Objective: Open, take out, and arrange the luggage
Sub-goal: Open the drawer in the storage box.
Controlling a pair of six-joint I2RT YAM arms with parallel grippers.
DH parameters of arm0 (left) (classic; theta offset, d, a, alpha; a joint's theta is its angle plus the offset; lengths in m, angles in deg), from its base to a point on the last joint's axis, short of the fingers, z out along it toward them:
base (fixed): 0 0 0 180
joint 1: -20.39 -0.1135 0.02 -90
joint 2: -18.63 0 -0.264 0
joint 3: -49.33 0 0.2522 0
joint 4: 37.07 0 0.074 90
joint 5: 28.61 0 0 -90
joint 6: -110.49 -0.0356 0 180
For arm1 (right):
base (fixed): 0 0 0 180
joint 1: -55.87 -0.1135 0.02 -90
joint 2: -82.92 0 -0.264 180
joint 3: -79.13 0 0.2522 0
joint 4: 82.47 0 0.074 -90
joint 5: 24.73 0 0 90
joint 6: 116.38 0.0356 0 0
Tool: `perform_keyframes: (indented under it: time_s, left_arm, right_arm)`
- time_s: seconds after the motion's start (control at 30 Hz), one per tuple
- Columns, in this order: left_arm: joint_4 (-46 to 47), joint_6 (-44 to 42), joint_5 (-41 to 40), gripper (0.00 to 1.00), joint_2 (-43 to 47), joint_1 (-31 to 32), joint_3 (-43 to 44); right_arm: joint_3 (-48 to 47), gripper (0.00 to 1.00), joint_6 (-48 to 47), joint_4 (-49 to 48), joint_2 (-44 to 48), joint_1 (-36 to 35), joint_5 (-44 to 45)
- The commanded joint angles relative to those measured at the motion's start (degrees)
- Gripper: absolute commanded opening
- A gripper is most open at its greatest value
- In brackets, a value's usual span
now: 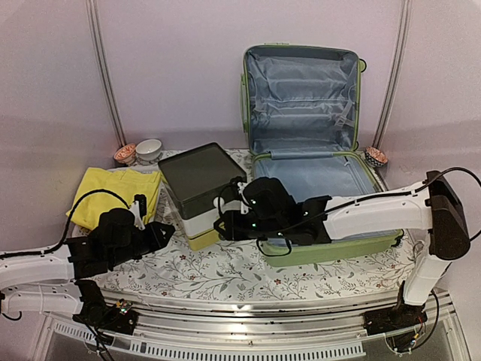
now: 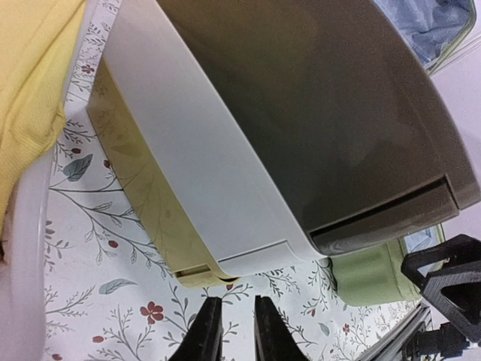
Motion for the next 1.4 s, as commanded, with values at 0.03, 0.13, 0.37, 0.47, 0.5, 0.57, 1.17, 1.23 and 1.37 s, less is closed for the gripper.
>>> perform_keyframes:
  time_s: [0.03, 0.13, 0.37, 0.47, 0.5, 0.57, 1.17, 1.23, 1.37]
  left_arm:
    - [-1.2, -1.2, 0.2, 0.18, 0.0, -1.1, 1.8]
    - [-1.4, -1.4, 0.5, 0.18, -0.2, -1.1, 2.1]
    - [-1.2, -1.5, 0.7, 0.18, -0.6, -1.1, 2.7]
    - [-1.5, -1.6, 0.8, 0.18, -0.8, -1.1, 3.3]
    - [-1.7, -1.6, 0.9, 0.18, -0.7, -1.2, 3.5]
    - [-2.4, -1.7, 1.2, 0.18, -0.5, -1.2, 4.0]
    - [-10.8, -4.1, 11.0, 0.95, -0.1, -11.7, 17.8]
    - [-10.6, -5.2, 14.0, 0.97, -2.2, -14.9, 19.6]
    - [-10.5, -6.8, 20.3, 0.96, -7.5, -20.1, 22.7]
  right_arm:
    - [1.2, 0.32, 1.7, 0.3, 2.7, -0.7, 0.5]
    - [3.4, 0.32, 2.3, 0.0, 3.8, -1.3, 1.1]
    - [2.6, 0.5, 0.8, 0.5, 4.7, -0.9, 3.5]
    - [-0.3, 0.52, -2.0, 0.7, 3.2, 1.7, -0.5]
    - [-1.0, 0.54, -2.4, 0.8, 2.6, 2.6, -1.2]
    - [-2.4, 0.57, -3.7, 0.8, 1.6, 3.5, -1.6]
    - [-12.5, 0.55, -6.3, 3.6, -7.2, 6.9, -4.0]
    - [-13.3, 0.53, -6.3, 3.6, -7.7, 7.1, -4.2]
    - [-14.9, 0.48, -6.4, 4.2, -9.1, 7.3, -4.7]
